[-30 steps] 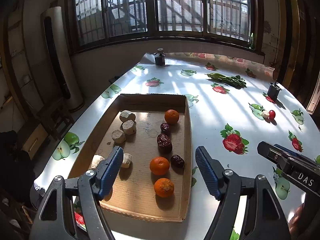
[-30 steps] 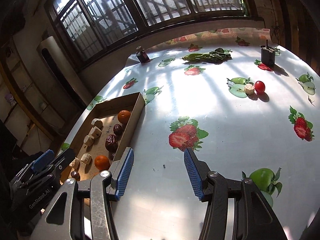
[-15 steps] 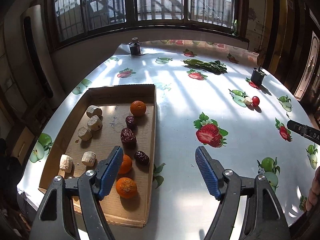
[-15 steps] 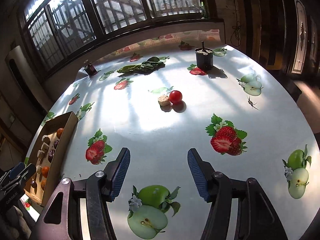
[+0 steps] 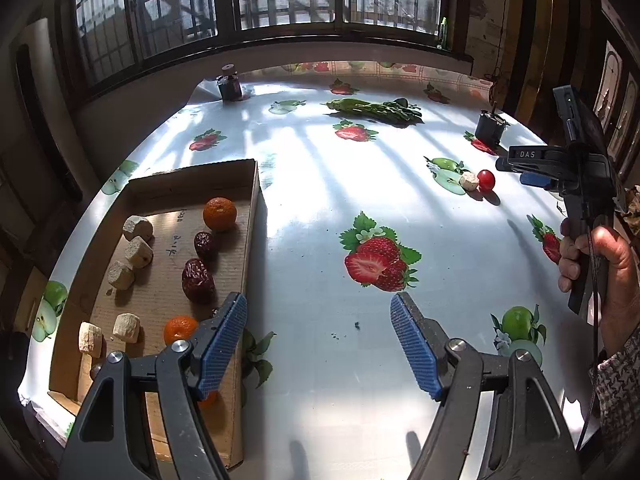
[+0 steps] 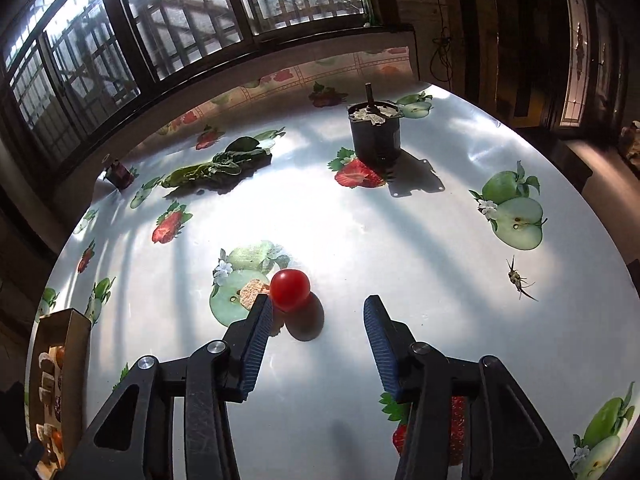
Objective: Organize fruits
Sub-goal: 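Grasp a flat round rice cake with the left tool while the right tool grasps the red cherry tomato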
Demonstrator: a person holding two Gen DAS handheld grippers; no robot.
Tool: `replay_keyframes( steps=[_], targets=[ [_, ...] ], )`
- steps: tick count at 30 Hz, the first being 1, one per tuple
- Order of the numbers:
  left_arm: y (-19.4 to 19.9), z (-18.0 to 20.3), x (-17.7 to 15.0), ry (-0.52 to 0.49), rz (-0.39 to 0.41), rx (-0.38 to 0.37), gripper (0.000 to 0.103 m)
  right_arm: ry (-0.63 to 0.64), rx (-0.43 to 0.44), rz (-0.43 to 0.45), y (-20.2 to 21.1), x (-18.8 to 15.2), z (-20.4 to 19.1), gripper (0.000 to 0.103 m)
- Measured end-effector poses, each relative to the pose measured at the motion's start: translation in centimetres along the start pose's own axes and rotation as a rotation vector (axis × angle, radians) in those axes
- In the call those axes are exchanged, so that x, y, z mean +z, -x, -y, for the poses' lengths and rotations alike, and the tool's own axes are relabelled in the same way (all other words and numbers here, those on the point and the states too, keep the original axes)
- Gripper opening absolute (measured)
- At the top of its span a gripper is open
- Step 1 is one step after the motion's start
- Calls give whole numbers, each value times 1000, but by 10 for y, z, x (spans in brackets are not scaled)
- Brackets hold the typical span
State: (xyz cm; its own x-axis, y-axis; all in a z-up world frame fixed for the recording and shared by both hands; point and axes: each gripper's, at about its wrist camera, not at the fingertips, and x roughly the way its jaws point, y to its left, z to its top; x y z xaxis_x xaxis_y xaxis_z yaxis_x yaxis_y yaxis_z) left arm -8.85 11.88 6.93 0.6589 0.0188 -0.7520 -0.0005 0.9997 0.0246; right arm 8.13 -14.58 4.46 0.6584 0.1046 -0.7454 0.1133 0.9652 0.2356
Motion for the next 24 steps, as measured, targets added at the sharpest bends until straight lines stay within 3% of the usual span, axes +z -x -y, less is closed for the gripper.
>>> replay_keyframes(
  steps=[7,9,17,24],
  targets=[
    [-7,12,7,-27,-6,-24,74,-20,15,-86,-48,10,-7,50],
    [-11,16,14,-30,-8,-46,74,-30,55,-95,-46,10,-5,31],
    [-44,48,53,-42,-33,-143,74,-63,-40,-81,-10,-13,34,30],
    [-107,98,97,-45,-77,-277,73,-87,47,-46,2,-28,57,31]
  ],
)
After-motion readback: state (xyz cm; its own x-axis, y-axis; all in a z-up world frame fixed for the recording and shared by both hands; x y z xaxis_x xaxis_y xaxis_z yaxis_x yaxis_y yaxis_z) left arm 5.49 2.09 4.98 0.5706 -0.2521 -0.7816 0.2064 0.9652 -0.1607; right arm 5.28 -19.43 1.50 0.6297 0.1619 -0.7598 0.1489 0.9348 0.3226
